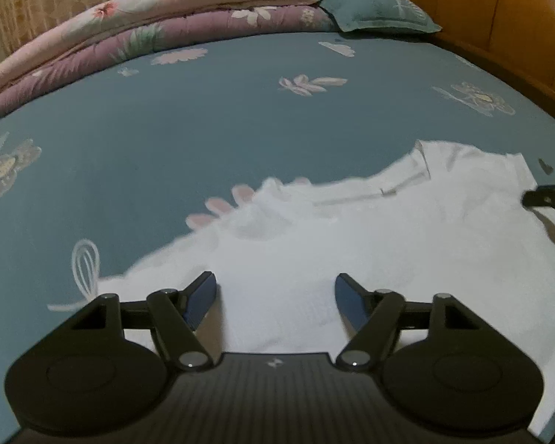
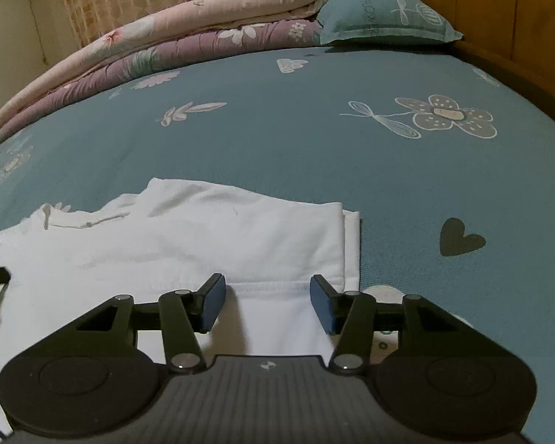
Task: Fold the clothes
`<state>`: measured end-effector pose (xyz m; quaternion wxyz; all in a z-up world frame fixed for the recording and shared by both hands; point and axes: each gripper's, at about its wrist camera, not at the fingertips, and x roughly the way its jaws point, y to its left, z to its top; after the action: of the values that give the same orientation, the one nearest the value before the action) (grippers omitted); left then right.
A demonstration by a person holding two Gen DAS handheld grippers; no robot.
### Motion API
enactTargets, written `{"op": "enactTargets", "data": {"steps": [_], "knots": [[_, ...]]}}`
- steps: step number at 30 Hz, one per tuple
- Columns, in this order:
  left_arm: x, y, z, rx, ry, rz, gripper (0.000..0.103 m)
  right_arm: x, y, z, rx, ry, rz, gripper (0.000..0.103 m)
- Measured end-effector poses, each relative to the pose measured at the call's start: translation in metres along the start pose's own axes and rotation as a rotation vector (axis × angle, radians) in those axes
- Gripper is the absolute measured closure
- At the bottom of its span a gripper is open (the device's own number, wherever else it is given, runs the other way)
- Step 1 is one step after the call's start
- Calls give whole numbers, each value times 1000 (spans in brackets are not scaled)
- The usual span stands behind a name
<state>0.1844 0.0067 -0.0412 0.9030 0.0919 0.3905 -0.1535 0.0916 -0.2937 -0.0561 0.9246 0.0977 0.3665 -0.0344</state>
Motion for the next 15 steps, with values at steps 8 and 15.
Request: {"op": "enactTargets", "data": {"steps": [8,15], "knots": [[-55,-38,-9,-13,-23,-119,27,-58,3,-21,-16,-37,139,27],[-64,-55,-53,-77,65,-151,26,-65,-21,-57,39,1,97,24]]}}
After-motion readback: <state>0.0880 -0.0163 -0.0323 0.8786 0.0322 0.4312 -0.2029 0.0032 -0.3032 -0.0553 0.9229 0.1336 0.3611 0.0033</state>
